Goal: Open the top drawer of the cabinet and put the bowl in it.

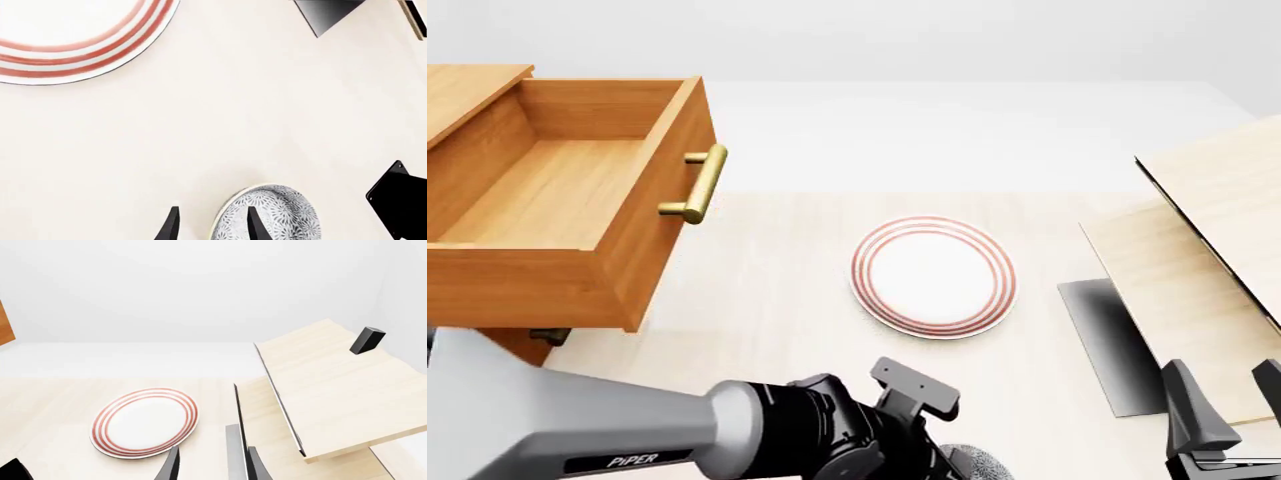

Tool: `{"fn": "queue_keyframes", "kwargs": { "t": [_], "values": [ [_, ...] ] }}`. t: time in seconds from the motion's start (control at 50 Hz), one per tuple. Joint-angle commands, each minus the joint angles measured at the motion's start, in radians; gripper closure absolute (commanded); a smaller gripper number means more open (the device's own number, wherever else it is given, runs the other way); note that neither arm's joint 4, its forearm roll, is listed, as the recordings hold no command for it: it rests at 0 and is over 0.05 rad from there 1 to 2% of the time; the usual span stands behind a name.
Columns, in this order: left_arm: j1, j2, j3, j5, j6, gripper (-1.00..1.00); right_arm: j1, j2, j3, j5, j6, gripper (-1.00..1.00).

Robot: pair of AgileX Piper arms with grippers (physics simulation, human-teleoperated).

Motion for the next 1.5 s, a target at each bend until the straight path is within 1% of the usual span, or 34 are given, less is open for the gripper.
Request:
{"fn": "queue_keyframes", "kwargs": {
  "t": [0.02, 0.16, 0.18, 0.26, 0.28, 0.36, 0.42, 0.44, 0.52, 0.7, 0.74, 0.9, 0.92, 1.04, 1.14, 1.26, 1.5],
  "values": [
    [-0.011, 0.03, -0.004, -0.015, -0.015, -1.0, -0.001, -0.002, 0.001, 0.001, 0.0, -1.0],
    [-0.015, 0.043, -0.007, -0.019, -0.022, -1.0, 0.0, -0.002, 0.001, 0.001, 0.0, -1.0],
    [-0.008, 0.036, 0.0, -0.022, -0.018, 1.0, -0.001, -0.002, 0.001, 0.001, 0.0, -1.0],
    [-0.009, 0.024, -0.001, -0.02, -0.014, 1.0, -0.001, -0.002, 0.001, 0.001, 0.0, -1.0],
    [0.002, -0.001, 0.012, -0.028, -0.006, 1.0, -0.001, -0.002, 0.001, 0.001, 0.0, -1.0],
    [-0.003, -0.022, 0.013, -0.033, -0.014, 1.0, -0.001, -0.002, 0.001, 0.001, 0.0, -1.0],
    [-0.024, -0.03, -0.008, -0.036, -0.009, 1.0, 0.0, -0.001, 0.001, 0.001, 0.0, -1.0],
    [-0.032, -0.028, -0.012, -0.035, -0.023, 1.0, -0.001, -0.002, 0.001, 0.001, 0.0, -1.0],
    [-0.001, -0.091, 0.025, -0.05, -0.019, 1.0, -0.001, -0.002, 0.001, 0.001, 0.0, -1.0],
    [0.025, -0.146, 0.028, -0.042, -0.005, 1.0, 0.0, -0.003, 0.001, 0.001, -0.001, -1.0],
    [0.015, -0.137, 0.007, -0.026, -0.004, 1.0, 0.0, -0.002, 0.001, 0.001, -0.001, -1.0],
    [0.045, -0.172, 0.028, -0.026, 0.001, 1.0, -0.001, -0.002, 0.001, 0.001, 0.0, -1.0],
    [0.045, -0.181, 0.031, -0.029, -0.009, 1.0, -0.001, -0.001, 0.001, 0.001, 0.0, -1.0],
    [0.063, -0.205, 0.024, -0.004, -0.003, 1.0, -0.001, -0.002, 0.001, 0.001, 0.0, -1.0],
    [0.084, -0.222, 0.0, 0.036, 0.012, 1.0, 0.0, -0.002, 0.001, 0.001, 0.0, -1.0],
    [0.099, -0.241, -0.014, 0.057, 0.005, 1.0, 0.0, -0.002, 0.001, 0.001, 0.0, -1.0],
    [0.135, -0.265, -0.058, 0.111, 0.025, 1.0, -0.001, -0.002, 0.001, 0.001, 0.0, -1.0]
  ]
}}
